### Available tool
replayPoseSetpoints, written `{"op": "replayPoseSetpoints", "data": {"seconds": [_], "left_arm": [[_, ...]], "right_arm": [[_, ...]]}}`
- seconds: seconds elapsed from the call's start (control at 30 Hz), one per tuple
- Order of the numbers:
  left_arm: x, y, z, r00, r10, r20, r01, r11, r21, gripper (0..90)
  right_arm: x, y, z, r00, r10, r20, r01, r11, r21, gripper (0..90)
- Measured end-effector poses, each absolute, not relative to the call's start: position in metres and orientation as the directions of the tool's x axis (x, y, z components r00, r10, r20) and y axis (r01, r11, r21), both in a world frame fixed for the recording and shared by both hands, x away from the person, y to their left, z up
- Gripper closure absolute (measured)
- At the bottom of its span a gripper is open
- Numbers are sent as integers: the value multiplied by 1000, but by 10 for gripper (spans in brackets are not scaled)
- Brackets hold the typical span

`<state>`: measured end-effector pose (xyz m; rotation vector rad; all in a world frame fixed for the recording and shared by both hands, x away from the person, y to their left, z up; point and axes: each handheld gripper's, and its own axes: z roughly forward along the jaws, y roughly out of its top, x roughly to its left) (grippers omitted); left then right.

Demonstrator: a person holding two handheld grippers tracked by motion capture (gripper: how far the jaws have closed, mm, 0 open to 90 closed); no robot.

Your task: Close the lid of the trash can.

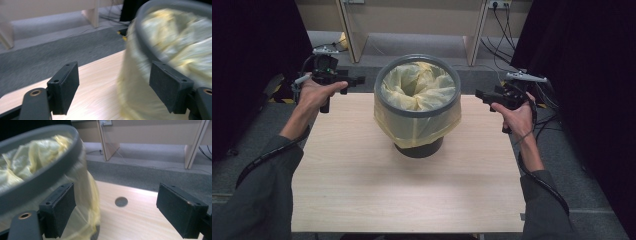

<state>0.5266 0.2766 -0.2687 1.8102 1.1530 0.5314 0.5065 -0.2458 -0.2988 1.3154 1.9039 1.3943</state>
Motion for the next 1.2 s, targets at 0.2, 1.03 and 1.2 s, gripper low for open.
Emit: {"op": "replayPoseSetpoints", "data": {"seconds": [0.2, 1.03, 1.2], "left_arm": [[531, 296, -301, 425, 900, -100, 502, -142, 853, 231], [490, 327, -436, 408, 889, -209, 538, -49, 841, 227], [479, 332, -459, 392, 888, -239, 555, -21, 832, 226]], "right_arm": [[494, -257, -323, -452, 875, 171, 454, 61, 889, 159], [452, -279, -453, -383, 900, 207, 542, 37, 839, 158], [442, -279, -463, -376, 903, 209, 554, 38, 832, 158]]}}
